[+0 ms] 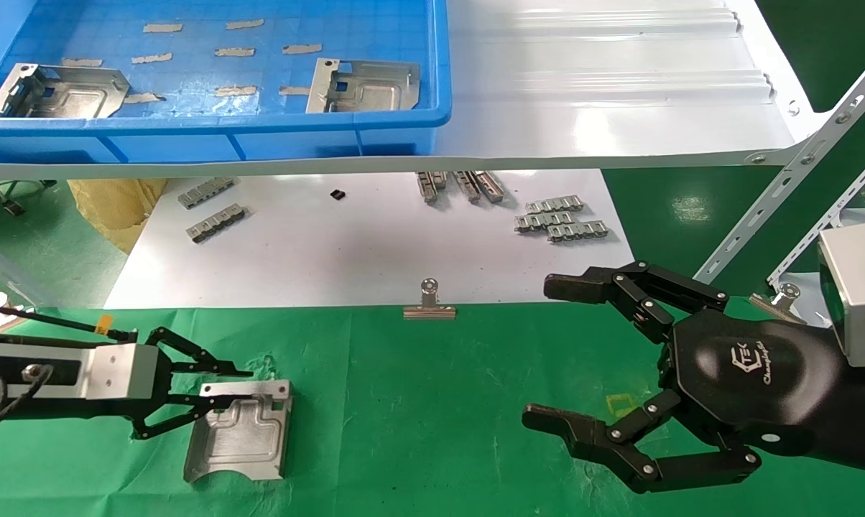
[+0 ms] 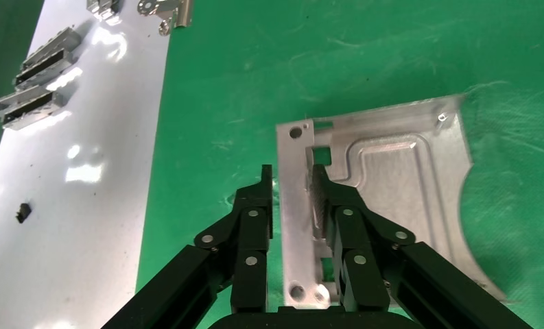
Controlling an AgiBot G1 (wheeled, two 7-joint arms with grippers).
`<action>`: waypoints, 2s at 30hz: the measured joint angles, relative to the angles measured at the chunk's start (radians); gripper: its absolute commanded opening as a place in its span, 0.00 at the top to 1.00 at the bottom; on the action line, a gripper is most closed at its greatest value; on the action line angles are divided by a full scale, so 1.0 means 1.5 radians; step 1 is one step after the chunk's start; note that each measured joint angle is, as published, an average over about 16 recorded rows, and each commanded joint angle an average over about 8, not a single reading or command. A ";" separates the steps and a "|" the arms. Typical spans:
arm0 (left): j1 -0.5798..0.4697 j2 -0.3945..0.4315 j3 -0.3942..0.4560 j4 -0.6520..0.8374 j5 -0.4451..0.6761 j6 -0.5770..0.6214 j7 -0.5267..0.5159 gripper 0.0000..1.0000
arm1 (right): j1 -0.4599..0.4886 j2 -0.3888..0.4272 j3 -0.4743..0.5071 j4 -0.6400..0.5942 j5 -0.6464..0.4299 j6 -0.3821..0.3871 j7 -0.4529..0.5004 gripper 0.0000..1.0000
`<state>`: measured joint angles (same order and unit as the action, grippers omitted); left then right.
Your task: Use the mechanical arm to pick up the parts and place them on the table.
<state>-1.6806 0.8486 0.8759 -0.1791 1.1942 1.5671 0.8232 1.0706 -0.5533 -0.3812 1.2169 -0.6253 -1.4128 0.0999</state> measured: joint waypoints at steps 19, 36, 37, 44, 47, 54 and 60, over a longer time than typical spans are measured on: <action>0.028 -0.026 -0.024 0.011 -0.088 0.023 -0.078 0.00 | 0.000 0.000 0.000 0.000 0.000 0.000 0.000 0.00; 0.072 -0.042 -0.065 -0.072 -0.117 0.016 -0.145 0.00 | 0.000 0.000 0.000 0.000 0.000 0.000 0.000 0.00; 0.078 -0.044 -0.070 -0.083 -0.120 0.015 -0.154 0.00 | 0.000 0.000 0.000 0.000 0.000 0.000 0.000 0.00; 0.121 -0.059 -0.113 -0.169 -0.145 0.007 -0.223 0.00 | 0.000 0.000 0.000 0.000 0.000 0.000 0.000 0.00; 0.139 -0.066 -0.132 -0.206 -0.156 0.003 -0.252 0.00 | 0.000 0.000 0.000 0.000 0.000 0.000 0.000 0.00; 0.183 -0.081 -0.175 -0.293 -0.181 -0.005 -0.321 0.00 | 0.000 0.000 0.000 0.000 0.000 0.000 0.000 0.00; 0.220 -0.094 -0.213 -0.367 -0.202 -0.012 -0.380 0.00 | 0.000 0.000 0.000 0.000 0.000 0.000 0.000 0.00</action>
<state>-1.3511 0.7078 0.5571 -0.7303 0.8910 1.5487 0.2526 1.0703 -0.5532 -0.3812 1.2165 -0.6252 -1.4125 0.0999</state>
